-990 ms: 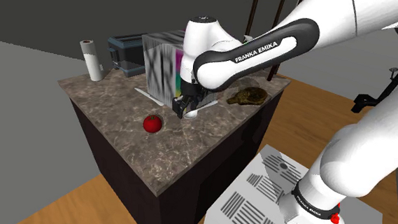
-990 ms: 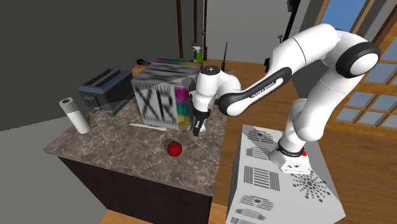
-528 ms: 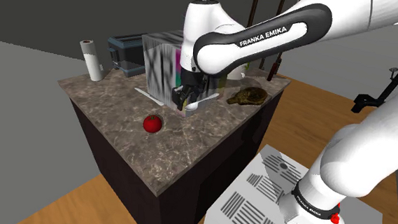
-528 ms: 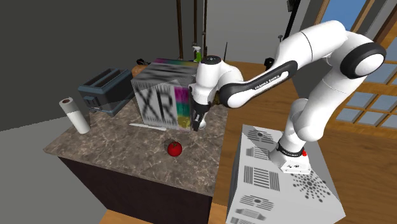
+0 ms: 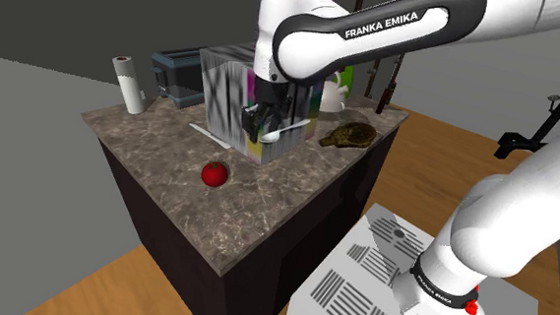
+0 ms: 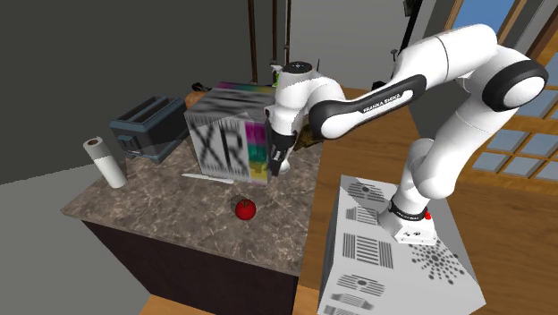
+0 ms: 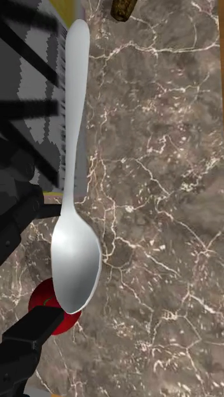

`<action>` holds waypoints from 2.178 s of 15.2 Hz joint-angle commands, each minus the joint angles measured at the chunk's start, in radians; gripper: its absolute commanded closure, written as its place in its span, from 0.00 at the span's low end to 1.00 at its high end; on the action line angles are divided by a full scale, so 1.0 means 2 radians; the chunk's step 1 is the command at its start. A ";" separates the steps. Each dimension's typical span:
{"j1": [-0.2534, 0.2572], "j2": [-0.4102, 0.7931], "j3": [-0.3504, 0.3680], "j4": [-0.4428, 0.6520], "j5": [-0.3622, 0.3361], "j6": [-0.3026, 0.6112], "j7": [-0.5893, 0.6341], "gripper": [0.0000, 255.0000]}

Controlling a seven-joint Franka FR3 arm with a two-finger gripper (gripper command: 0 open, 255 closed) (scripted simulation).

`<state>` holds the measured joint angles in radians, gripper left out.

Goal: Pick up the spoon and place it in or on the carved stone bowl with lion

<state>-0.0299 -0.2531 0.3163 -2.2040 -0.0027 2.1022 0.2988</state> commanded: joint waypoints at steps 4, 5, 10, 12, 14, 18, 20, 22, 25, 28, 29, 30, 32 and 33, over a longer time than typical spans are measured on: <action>-0.011 -0.028 -0.028 -0.016 0.007 -0.011 -0.043 1.00; -0.014 -0.036 -0.037 -0.024 0.008 -0.010 -0.056 1.00; -0.034 -0.065 -0.083 -0.052 0.007 -0.010 -0.121 1.00; -0.043 -0.073 -0.102 -0.059 0.005 -0.011 -0.147 1.00; -0.051 -0.078 -0.121 -0.064 0.002 -0.011 -0.173 1.00; -0.069 -0.083 -0.159 -0.067 -0.006 -0.012 -0.224 1.00; -0.079 -0.082 -0.177 -0.065 -0.009 -0.013 -0.249 1.00; -0.088 -0.078 -0.196 -0.060 -0.013 -0.013 -0.275 1.00; -0.101 -0.069 -0.224 -0.050 -0.017 -0.014 -0.313 1.00; -0.105 -0.063 -0.234 -0.057 -0.018 -0.001 -0.325 1.00; -0.105 -0.062 -0.234 -0.062 -0.018 0.006 -0.325 1.00; -0.105 -0.060 -0.234 -0.068 -0.018 0.013 -0.325 1.00; -0.105 -0.057 -0.235 -0.078 -0.018 0.027 -0.326 1.00; -0.105 -0.055 -0.235 -0.084 -0.018 0.034 -0.326 1.00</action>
<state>-0.2393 -0.3661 -0.1539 -2.3602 -0.0386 2.1559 -0.3533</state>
